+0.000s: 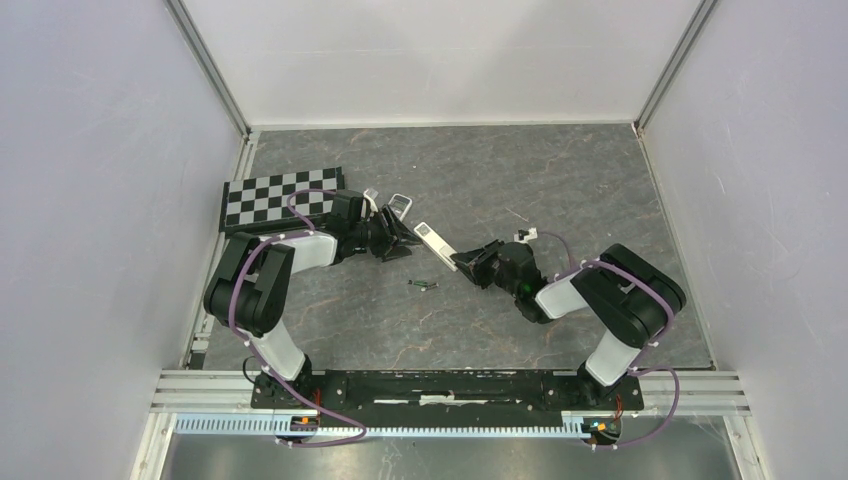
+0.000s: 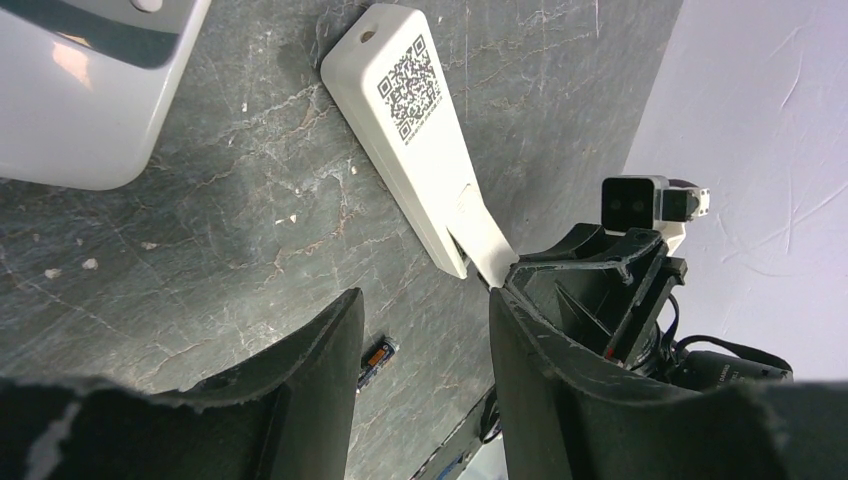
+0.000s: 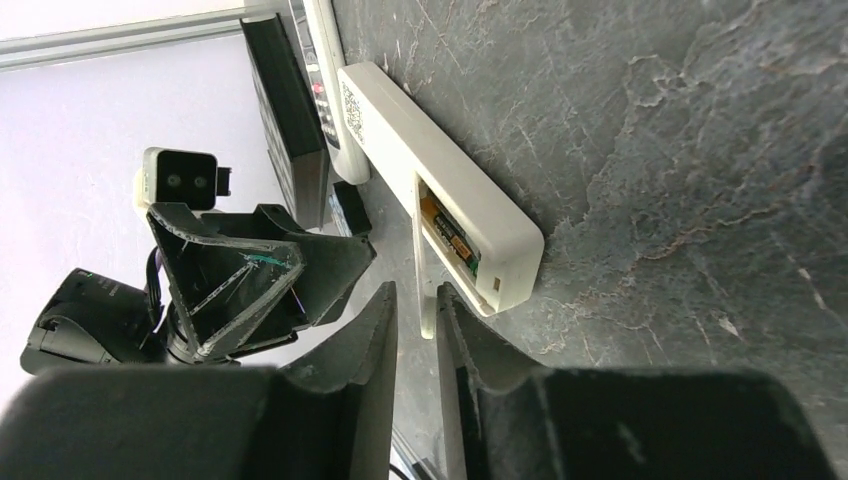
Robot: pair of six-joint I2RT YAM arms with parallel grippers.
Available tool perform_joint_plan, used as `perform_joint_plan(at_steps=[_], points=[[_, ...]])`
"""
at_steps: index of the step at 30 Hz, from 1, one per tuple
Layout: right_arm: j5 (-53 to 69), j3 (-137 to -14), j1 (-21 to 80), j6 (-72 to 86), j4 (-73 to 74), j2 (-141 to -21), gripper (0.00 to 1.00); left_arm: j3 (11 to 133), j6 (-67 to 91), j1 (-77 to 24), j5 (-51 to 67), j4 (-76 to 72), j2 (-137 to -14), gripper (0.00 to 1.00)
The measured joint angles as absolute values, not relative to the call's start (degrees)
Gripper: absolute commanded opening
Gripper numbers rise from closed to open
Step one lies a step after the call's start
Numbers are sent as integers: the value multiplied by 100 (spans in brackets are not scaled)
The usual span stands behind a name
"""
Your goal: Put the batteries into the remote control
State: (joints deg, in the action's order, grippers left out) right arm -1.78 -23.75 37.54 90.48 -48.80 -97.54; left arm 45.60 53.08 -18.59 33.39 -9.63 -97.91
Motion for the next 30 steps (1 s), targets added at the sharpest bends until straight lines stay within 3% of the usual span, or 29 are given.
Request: perform_joint_plan(at_steps=[14, 22, 30], points=[[-294, -2392, 3750, 8689, -4084, -9321, 52, 4560, 5312, -1859, 3339, -1000, -9898, 57], [-362, -2648, 3739, 8263, -3194, -9183, 50, 4759, 5312, -1859, 3315, -882, -10040, 58], [-530, -3004, 3734, 7623, -2626, -9183, 31, 5684, 4915, -1859, 3004, -183, -10171, 58]])
